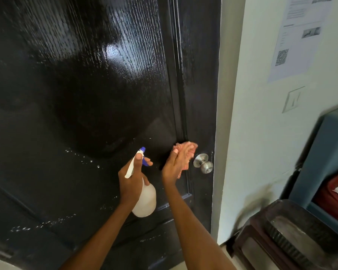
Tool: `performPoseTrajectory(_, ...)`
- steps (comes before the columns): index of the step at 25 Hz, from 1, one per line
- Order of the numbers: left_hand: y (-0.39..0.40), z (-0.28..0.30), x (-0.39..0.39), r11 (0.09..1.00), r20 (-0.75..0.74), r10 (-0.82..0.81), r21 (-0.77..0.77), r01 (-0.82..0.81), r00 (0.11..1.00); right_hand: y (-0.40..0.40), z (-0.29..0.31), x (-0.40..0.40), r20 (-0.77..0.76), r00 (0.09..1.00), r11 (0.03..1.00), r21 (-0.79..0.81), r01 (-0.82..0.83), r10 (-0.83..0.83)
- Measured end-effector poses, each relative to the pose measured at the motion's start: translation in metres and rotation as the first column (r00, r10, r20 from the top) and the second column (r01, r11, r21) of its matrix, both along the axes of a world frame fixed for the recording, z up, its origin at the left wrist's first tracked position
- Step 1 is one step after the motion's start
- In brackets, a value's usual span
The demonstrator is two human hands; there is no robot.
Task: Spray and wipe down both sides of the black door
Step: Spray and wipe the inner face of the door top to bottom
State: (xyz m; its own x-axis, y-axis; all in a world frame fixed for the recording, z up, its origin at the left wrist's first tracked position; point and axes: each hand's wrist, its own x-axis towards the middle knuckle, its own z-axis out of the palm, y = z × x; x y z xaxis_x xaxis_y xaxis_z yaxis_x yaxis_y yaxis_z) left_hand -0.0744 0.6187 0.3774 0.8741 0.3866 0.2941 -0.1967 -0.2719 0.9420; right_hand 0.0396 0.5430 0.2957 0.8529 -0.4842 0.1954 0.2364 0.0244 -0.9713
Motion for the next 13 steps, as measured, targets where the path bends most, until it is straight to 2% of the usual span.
performPoseTrajectory(3, 0.005, 0.009, 0.005, 0.999, 0.074, -0.028, 0.032, 0.026, 0.997, -0.001, 0.053, 0.004, 0.190, 0.978, 0.985, -0.167, -0.051, 0.083)
performPoseTrajectory(5, 0.005, 0.013, 0.008, 0.998, 0.101, -0.037, 0.057, 0.031, 0.994, -0.013, 0.054, 0.010, 0.184, 0.979, 0.971, -0.237, -0.043, 0.088)
performPoseTrajectory(6, 0.005, 0.013, 0.009, 0.998, 0.100, -0.042, 0.061, 0.036, 0.994, -0.019, 0.042, 0.010, 0.134, 0.989, 0.959, -0.282, -0.029, 0.069)
performPoseTrajectory(9, 0.003, 0.009, 0.008, 0.998, 0.063, -0.050, 0.046, 0.047, 0.997, -0.027, -0.025, 0.002, -0.165, 0.986, 0.935, -0.351, -0.061, 0.003)
performPoseTrajectory(11, 0.001, 0.005, 0.005, 0.997, 0.052, -0.064, 0.043, 0.062, 0.997, -0.017, -0.066, -0.008, -0.286, 0.958, 0.958, -0.271, -0.096, 0.015)
performPoseTrajectory(13, 0.001, 0.001, 0.000, 0.996, 0.042, -0.078, 0.044, 0.076, 0.996, -0.004, -0.092, -0.016, -0.380, 0.924, 0.989, -0.119, -0.082, 0.031)
